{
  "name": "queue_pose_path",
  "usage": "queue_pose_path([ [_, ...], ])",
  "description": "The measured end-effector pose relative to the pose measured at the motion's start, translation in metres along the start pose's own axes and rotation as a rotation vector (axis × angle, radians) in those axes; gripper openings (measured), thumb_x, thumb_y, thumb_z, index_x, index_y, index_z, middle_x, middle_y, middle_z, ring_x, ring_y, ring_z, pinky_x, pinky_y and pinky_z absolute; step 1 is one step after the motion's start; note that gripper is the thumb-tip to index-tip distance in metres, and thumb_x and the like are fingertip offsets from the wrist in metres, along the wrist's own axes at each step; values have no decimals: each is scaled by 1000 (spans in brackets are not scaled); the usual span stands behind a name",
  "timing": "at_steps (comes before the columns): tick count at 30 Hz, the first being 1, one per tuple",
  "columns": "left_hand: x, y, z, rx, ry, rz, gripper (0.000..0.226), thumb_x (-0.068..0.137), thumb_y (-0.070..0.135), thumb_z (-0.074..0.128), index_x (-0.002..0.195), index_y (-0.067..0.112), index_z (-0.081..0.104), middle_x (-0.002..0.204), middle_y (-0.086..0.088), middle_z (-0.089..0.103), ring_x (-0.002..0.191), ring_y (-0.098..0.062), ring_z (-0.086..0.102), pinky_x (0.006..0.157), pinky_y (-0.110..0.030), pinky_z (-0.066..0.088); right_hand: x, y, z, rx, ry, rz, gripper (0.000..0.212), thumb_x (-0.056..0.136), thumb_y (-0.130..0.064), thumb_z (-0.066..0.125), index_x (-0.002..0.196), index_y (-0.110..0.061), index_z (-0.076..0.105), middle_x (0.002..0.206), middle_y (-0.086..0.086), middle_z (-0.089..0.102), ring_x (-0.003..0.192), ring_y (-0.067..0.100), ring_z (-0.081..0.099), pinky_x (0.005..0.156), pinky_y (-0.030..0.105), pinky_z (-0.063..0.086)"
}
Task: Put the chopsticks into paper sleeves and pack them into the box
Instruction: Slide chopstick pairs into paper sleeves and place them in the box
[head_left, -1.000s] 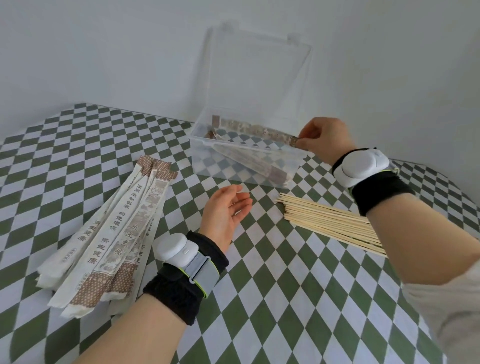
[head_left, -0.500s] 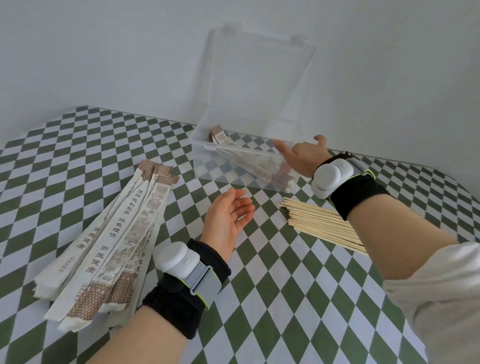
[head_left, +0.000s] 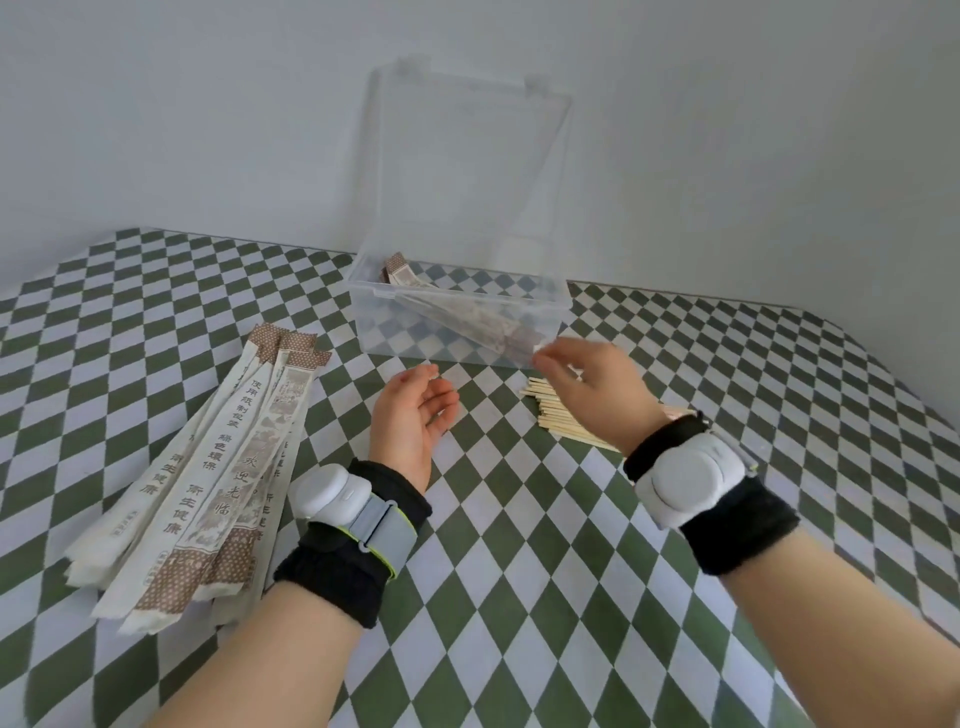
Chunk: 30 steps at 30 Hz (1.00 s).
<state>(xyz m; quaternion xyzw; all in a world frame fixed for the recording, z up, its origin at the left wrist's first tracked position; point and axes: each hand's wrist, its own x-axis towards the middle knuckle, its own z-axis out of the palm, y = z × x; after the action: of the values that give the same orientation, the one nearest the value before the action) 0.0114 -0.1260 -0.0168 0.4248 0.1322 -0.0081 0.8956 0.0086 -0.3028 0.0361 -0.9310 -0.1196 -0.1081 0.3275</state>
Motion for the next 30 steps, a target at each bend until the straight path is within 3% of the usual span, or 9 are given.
queue_pose_path([
  [4,-4,17,-8,16,10,-39,8,95,14,50,91,11,56,81,-2,57,74,-12,57,65,-20,51,-33,22,27,76,27,145,19,92,-17,50,100,-16,67,98,-2,66,87,9,55,81,21,43],
  [8,-3,67,-23,290,-39,35,8,95,13,50,96,11,58,82,-1,59,75,-12,58,67,-21,52,-55,34,39,85,76,112,20,91,-10,50,99,-16,67,102,-2,65,92,13,56,83,24,43],
  [10,-1,93,-38,622,34,121,13,94,12,53,104,9,60,87,-2,61,77,-14,59,71,-24,50,-58,36,42,93,75,104,20,90,-7,50,98,-16,67,103,1,65,94,16,56,85,25,43],
  [13,2,119,-63,1478,183,251,16,90,12,57,102,10,66,107,-8,64,98,-25,58,85,-32,43,-57,38,43,72,68,82,20,89,-7,50,98,-15,66,104,3,65,95,19,56,85,27,43],
  [16,-1,121,-77,1884,177,84,33,88,20,62,114,0,60,120,-17,59,98,-28,54,80,-31,39,-57,40,45,37,49,65,20,89,-7,51,100,-14,66,105,5,65,96,20,56,85,27,43],
  [19,-3,113,-81,1966,138,17,45,83,25,69,119,2,55,120,-16,58,107,-30,55,82,-31,41,-57,41,45,16,22,64,21,90,-7,50,102,-14,66,104,5,65,95,19,55,83,25,42],
  [25,3,112,-87,1894,140,112,19,82,19,68,94,5,66,93,-13,65,77,-24,53,66,-28,37,-55,42,45,35,22,96,22,90,-9,48,102,-16,65,104,4,64,92,19,55,83,26,44],
  [28,3,118,-87,1909,175,135,23,87,23,63,90,1,64,86,-14,60,77,-25,52,61,-28,36,-55,42,45,45,25,98,21,90,-9,49,101,-16,65,104,4,63,92,19,55,84,28,45],
  [30,2,124,-86,1907,205,148,27,89,26,60,76,3,60,71,-10,53,68,-23,49,54,-28,32,-55,43,45,51,27,100,21,91,-9,49,101,-17,65,104,4,64,92,19,55,85,28,46],
])
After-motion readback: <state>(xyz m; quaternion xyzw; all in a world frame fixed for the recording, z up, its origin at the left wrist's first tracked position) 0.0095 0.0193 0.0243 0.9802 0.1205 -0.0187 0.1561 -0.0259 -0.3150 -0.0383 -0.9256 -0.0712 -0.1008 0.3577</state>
